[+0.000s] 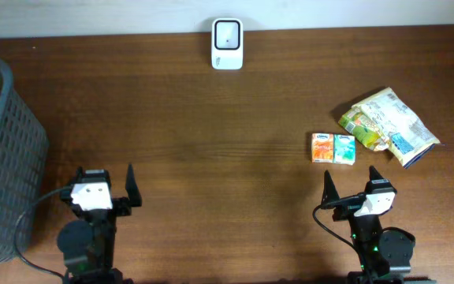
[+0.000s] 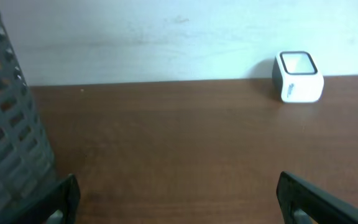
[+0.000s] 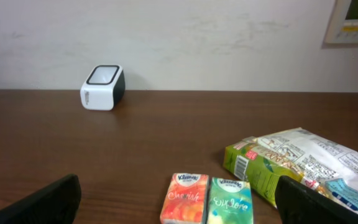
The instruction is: Scan the item barcode
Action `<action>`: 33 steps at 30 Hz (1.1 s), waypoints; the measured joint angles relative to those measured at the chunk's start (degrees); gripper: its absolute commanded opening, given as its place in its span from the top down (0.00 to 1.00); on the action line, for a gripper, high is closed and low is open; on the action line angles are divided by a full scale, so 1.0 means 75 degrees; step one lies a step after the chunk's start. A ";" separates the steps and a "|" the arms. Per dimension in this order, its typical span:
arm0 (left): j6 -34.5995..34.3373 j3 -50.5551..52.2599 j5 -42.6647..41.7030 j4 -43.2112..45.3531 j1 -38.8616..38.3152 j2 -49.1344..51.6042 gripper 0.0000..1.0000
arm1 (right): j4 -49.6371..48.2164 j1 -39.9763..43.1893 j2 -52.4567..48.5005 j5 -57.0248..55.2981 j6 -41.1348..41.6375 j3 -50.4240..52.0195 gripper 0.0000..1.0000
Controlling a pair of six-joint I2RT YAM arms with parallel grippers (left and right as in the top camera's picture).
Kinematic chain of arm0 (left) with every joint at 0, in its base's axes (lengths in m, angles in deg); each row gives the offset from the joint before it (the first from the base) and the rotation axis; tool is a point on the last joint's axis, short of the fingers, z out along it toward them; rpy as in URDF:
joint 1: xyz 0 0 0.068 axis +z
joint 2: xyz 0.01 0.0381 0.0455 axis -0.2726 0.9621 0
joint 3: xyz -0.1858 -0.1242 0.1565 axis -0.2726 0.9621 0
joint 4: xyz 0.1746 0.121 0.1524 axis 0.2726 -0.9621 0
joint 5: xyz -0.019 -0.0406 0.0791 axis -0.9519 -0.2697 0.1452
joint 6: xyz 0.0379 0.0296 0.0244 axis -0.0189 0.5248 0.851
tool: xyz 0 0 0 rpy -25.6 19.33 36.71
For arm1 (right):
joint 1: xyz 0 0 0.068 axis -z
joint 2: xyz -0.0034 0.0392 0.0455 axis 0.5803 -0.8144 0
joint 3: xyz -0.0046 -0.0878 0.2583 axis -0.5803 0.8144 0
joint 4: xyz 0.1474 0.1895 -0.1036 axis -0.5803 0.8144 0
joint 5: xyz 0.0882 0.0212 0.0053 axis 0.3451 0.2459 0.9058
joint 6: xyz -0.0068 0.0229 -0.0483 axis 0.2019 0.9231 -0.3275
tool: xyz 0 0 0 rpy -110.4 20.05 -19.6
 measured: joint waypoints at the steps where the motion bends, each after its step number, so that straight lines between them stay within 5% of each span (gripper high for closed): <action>1: 0.0117 0.0265 0.0000 0.0076 -0.0073 -0.0262 0.01 | -0.0009 0.0000 -0.0003 0.0006 0.0006 0.0000 0.01; 13: 0.1102 0.1518 0.0184 -0.0437 -0.0565 -0.2669 0.01 | -0.0006 0.0000 0.0000 0.0006 0.0003 0.0000 0.01; 33: 0.1186 0.1518 0.0326 -0.0463 -0.0580 -0.2681 0.01 | -0.0006 0.0000 0.0000 0.0006 0.0000 0.0000 0.01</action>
